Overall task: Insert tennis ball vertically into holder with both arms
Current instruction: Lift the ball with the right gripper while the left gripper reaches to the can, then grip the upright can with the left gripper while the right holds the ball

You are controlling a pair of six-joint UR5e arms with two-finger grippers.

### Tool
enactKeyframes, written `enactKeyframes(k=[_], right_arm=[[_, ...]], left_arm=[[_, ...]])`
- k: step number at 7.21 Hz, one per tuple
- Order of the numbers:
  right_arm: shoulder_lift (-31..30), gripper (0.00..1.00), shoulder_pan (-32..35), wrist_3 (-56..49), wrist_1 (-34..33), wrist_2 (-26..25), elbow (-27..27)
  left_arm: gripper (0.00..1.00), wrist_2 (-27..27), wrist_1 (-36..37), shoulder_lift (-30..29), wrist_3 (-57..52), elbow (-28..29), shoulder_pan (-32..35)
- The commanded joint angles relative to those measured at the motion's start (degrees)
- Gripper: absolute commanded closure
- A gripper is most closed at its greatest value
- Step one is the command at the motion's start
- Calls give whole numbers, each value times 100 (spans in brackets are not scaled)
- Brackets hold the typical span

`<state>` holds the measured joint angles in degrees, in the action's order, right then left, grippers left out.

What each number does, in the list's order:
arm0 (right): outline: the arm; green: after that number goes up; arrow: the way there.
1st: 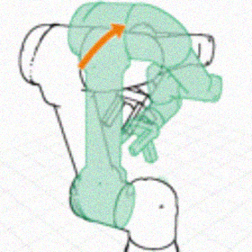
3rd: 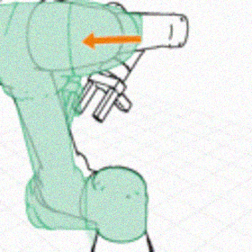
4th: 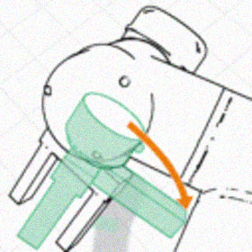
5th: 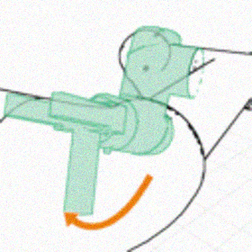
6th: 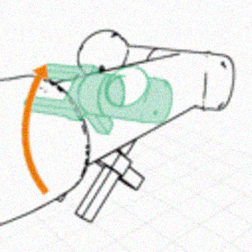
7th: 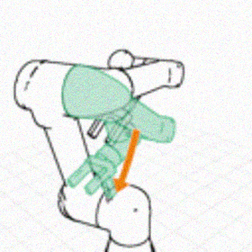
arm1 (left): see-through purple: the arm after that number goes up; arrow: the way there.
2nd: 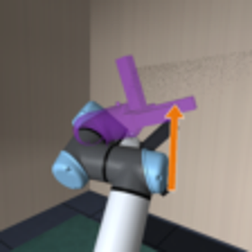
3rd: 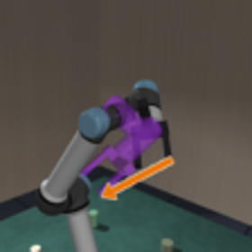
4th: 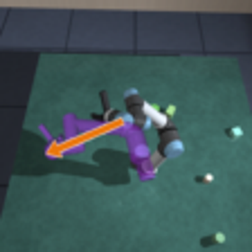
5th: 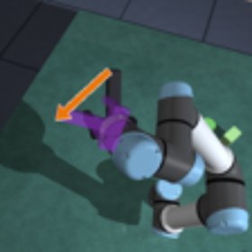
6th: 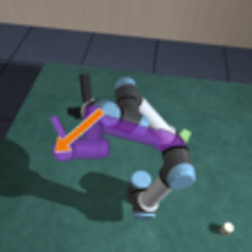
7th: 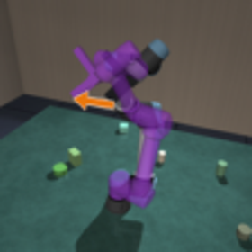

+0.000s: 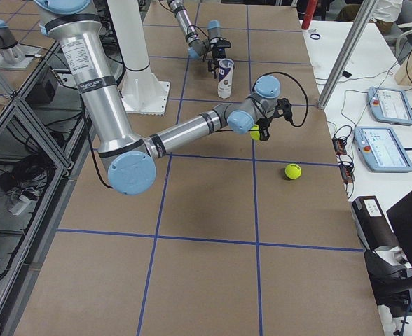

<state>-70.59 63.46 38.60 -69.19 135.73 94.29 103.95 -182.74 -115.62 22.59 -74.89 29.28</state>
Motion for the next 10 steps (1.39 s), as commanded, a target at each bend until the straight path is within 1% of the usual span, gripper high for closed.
enactKeyframes(k=[1, 4, 6, 10], right_arm=[[-8, 100, 0, 7, -7, 24, 71], [-34, 100, 9, 7, -7, 24, 98], [-43, 100, 9, -2, 2, 24, 98], [-43, 100, 9, -2, 2, 24, 107]], left_arm=[[2, -15, 28, -57, 0, 1, -1], [2, -24, 160, -206, 0, 62, -19], [2, -146, 160, -364, -17, 298, -28], [2, -226, 160, -444, -18, 361, -54]])
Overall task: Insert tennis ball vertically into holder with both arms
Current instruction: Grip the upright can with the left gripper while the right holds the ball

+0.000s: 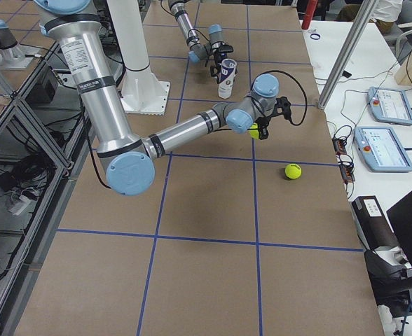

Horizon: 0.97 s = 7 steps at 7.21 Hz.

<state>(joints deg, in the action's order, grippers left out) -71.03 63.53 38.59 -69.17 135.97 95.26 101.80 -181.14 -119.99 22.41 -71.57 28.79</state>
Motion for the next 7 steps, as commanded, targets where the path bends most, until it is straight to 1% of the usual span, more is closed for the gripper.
enactKeyframes(k=[1, 7], right_arm=[[1, 100, 2, 0, 0, 0, 19], [18, 100, 2, 0, -9, 9, 62]], left_arm=[[2, -11, -9, -7, 0, 47, -31], [2, -20, 0, -121, 0, 82, -155]])
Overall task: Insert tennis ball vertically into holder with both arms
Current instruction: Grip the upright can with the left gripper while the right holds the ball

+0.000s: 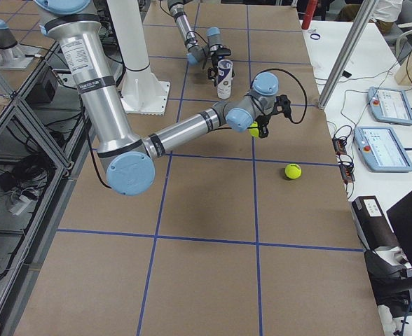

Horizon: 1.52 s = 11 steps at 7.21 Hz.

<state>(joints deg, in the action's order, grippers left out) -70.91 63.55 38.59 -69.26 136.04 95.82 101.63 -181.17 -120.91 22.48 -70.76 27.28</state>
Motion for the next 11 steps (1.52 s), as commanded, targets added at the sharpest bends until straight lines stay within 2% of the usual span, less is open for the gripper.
enactKeyframes(k=[1, 9, 10, 11], right_arm=[[7, 100, 0, 8, -9, 1, 42], [-29, 100, 0, 25, -18, 54, 297], [-46, 100, 0, 25, -26, 63, 341], [-38, 100, 0, 34, -18, 72, 393]], left_arm=[[2, -99, 12, -46, -7, 1, -12], [3, -170, -14, -73, -25, 62, -21], [14, -188, -15, -64, -25, 62, -21], [19, -188, -23, -55, -25, 62, -21]])
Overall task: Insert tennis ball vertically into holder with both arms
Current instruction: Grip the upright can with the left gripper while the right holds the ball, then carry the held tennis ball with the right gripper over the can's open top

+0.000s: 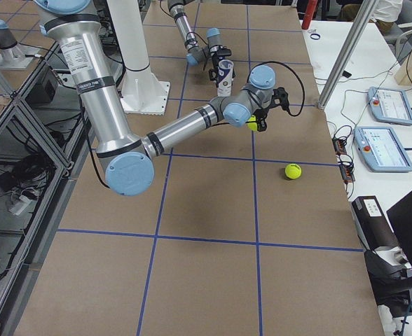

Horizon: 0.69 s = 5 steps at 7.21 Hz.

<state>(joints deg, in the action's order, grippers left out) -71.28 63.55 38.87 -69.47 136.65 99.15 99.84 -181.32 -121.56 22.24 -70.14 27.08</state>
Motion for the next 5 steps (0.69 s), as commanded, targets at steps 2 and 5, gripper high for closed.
enactKeyframes(k=[2, 5], right_arm=[[8, 100, 0, 85, 4, 54, 201], [480, 100, -323, 1416, 4, 239, 596]], left_arm=[[25, -9, -26, 1, -1, 1, -1], [25, 0, -26, 1, -1, -8, -1]])
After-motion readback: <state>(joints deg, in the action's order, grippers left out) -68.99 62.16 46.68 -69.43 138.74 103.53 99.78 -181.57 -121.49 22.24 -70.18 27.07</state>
